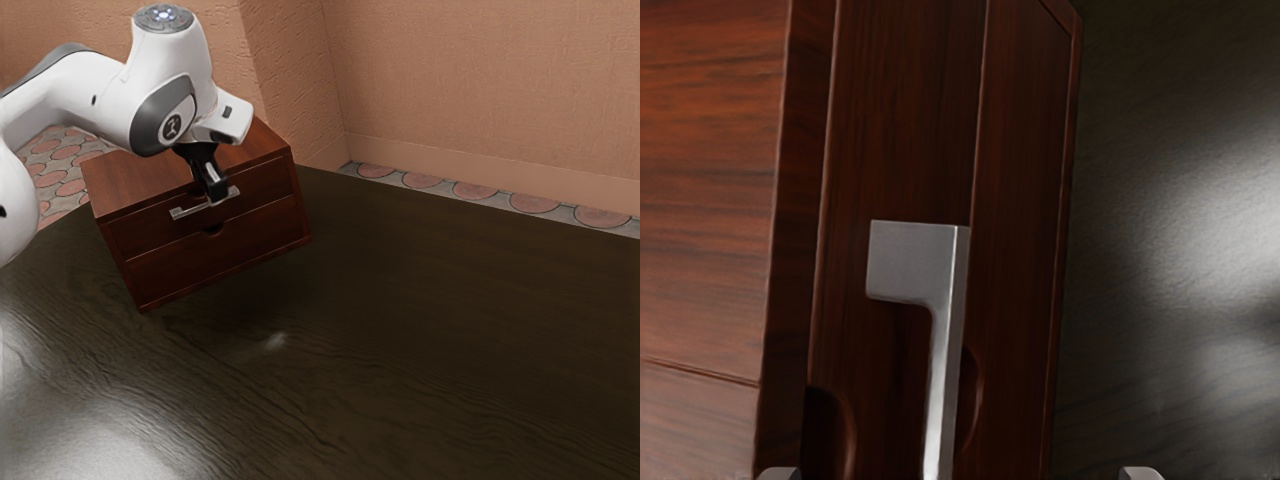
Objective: Pull the drawer handle with one arm to open the drawer
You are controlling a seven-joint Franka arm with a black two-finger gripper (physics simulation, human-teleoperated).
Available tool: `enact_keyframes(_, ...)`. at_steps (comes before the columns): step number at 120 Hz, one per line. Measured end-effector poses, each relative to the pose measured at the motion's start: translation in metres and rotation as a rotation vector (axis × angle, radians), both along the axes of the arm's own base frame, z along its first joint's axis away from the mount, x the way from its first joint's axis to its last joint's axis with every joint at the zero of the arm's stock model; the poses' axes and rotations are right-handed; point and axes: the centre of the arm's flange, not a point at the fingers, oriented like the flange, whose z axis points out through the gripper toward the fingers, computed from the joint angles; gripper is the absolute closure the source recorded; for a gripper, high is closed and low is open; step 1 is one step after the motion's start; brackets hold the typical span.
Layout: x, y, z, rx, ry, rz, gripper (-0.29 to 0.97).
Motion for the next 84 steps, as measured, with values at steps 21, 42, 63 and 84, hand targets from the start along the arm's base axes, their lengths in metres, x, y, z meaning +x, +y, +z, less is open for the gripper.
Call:
enact_keyframes(21, 0.000, 0.003, -0.009, 0.000, 0.016, -0.007, 0.35)
enact_keyframes(42, -0.003, 0.017, -0.021, -0.007, 0.031, 0.004, 0.39)
enact_keyframes(63, 0.000, 0.018, -0.030, -0.011, 0.037, -0.004, 0.45)
enact_keyframes(84, 0.003, 0.019, -0.036, -0.014, 0.041, -0.010, 0.50)
